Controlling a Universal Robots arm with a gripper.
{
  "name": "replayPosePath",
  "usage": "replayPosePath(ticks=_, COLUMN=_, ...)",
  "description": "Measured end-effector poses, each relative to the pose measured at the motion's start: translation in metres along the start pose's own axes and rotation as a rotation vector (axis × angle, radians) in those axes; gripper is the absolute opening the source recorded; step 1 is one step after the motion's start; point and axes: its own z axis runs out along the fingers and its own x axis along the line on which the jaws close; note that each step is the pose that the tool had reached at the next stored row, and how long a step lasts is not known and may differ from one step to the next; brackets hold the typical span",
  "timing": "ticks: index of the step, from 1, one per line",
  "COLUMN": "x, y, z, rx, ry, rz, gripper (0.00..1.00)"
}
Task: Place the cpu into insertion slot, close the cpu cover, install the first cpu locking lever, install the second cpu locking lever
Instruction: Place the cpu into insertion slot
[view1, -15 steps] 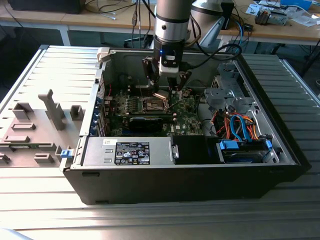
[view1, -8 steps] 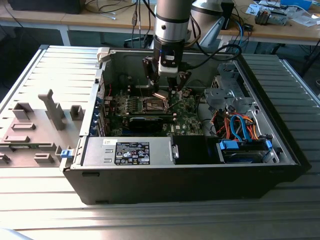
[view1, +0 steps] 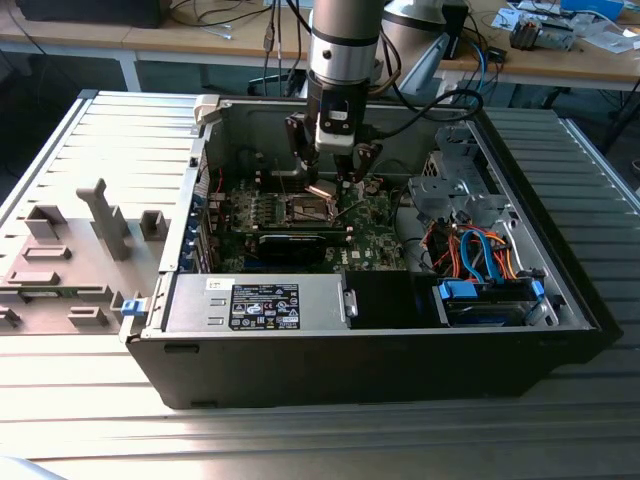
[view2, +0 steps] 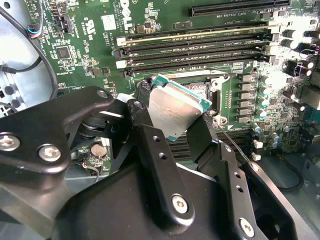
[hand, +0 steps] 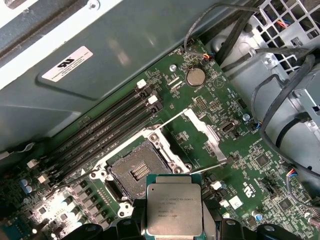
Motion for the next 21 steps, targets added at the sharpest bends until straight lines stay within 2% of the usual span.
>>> replayPosePath(ticks=21, x=0.0000, y=0.0000, z=0.0000, rx=0.0007, ry=0.0022, rz=0.041, gripper=0.54)
